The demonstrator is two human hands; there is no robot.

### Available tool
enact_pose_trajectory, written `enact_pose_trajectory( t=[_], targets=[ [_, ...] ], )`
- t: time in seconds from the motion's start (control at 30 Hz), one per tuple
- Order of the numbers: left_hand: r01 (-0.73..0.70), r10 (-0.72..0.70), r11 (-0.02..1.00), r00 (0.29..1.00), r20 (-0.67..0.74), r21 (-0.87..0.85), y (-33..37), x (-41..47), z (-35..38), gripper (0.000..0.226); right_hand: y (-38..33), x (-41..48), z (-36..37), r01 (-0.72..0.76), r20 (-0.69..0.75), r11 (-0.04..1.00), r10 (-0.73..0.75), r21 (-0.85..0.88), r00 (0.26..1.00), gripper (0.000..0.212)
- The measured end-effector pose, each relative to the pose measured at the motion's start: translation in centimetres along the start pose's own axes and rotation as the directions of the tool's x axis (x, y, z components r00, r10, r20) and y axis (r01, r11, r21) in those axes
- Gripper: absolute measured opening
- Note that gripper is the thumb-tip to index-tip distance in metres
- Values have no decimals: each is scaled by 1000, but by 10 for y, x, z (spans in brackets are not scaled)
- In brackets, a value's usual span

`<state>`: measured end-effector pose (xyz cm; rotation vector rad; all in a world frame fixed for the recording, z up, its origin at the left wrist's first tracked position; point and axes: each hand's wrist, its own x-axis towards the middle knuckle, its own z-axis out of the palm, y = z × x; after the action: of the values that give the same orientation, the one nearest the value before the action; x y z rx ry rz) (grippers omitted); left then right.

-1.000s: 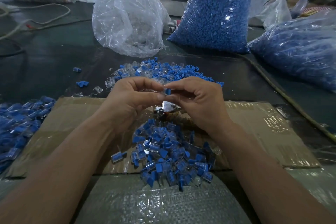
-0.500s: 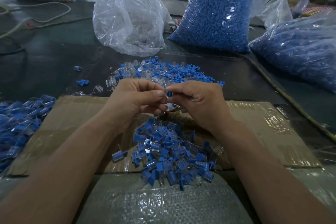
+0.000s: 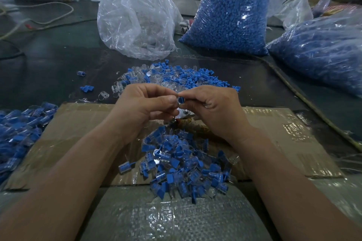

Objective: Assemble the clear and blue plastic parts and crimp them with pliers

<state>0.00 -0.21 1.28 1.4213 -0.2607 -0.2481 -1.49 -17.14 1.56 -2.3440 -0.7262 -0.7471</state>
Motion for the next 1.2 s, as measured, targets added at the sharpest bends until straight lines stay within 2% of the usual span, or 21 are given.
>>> enact_pose_trajectory(
  t=[0.17,0.3,0.4,0.47,0.5,0.57,0.63,0.7,0.73,0.77,0.9,1.0,1.13,1.2],
  targets=[
    [7,-7,999,1000,-7,50,1,0,0,8,-1,0,2,25,23,1000,-25,7,999,22],
    [-7,10,993,1000,-25,117,1,0,1,19,-2,0,1,50,46,998,-49,-31,998,22],
    [-29,37,987,998,-43,156,2,-1,3,9,-4,0,0,60,55,998,-58,-31,997,23],
    [-35,47,986,996,-70,160,2,-1,4,13,-6,1,-2,-7,88,1000,7,-6,996,28],
    [-36,50,987,995,-85,159,2,-1,4,12,-5,2,-6,-95,123,995,92,19,988,36],
    [-38,55,989,991,-121,143,2,0,3,12,3,3,-18,-314,263,949,295,30,919,59],
    [-44,61,992,986,-154,116,2,0,0,12,16,2,-32,-444,462,888,447,-122,766,75],
    [-49,66,994,983,-173,97,2,0,-1,11,25,1,-39,-452,615,845,524,-286,590,84],
    [-49,65,995,982,-177,89,1,1,-2,10,28,0,-39,-436,654,843,526,-317,543,85],
    [-50,64,995,982,-179,83,1,1,-2,10,30,-1,-38,-426,669,844,524,-325,527,86],
    [-59,66,997,980,-188,43,-1,2,-4,10,31,-1,-37,-409,649,854,512,-320,562,72],
    [-80,78,997,976,-203,-2,-3,3,-6,6,30,0,-35,-404,593,859,510,-314,623,43],
    [-131,106,988,965,-241,-87,-4,4,-7,6,32,3,-30,-289,514,860,489,-421,705,11],
    [-155,119,980,958,-260,-125,-3,4,-7,6,33,3,-30,-300,442,864,472,-406,762,16]
  ],
)
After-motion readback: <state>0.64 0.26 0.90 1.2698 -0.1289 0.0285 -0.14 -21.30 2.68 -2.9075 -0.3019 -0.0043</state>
